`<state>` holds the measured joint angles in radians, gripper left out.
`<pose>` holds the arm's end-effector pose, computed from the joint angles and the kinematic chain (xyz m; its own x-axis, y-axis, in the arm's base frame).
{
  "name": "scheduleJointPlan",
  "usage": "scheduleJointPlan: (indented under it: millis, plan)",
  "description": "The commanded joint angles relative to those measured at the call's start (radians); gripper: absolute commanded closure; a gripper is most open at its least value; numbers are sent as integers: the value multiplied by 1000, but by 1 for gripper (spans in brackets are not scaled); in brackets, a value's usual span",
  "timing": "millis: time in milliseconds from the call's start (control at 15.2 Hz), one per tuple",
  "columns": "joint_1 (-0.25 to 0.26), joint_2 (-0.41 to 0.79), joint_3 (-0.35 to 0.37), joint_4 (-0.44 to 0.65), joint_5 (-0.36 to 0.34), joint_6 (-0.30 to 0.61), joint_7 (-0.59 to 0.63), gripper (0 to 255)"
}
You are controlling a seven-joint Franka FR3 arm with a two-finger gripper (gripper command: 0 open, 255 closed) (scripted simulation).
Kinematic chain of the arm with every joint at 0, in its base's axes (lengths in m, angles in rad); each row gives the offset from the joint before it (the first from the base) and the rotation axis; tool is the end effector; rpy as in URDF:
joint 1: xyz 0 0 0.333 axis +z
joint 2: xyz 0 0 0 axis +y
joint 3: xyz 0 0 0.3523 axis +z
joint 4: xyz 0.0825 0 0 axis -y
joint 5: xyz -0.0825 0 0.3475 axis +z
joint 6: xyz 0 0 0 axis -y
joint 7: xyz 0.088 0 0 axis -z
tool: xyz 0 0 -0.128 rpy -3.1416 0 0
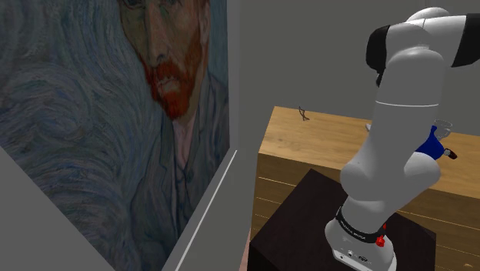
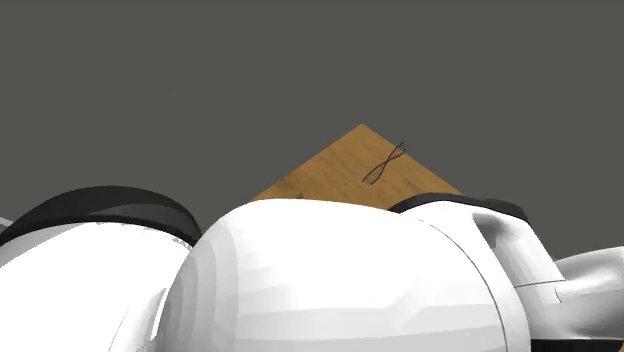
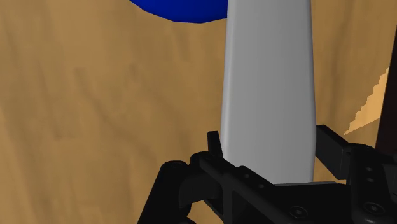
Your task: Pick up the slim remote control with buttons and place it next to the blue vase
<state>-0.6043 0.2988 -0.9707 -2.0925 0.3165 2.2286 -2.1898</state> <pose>0.0346 -0.5459 0.3729 0.9066 0.4220 0.0076 0.4221 -0.9065 -0.0086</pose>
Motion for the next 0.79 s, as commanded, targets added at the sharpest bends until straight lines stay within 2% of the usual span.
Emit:
scheduleJointPlan:
  millis: [0,726]
  plan:
    - [-10,17,13,-11,21,22,-14,255]
    - [-91,133,109,-35,154,123,-101,255]
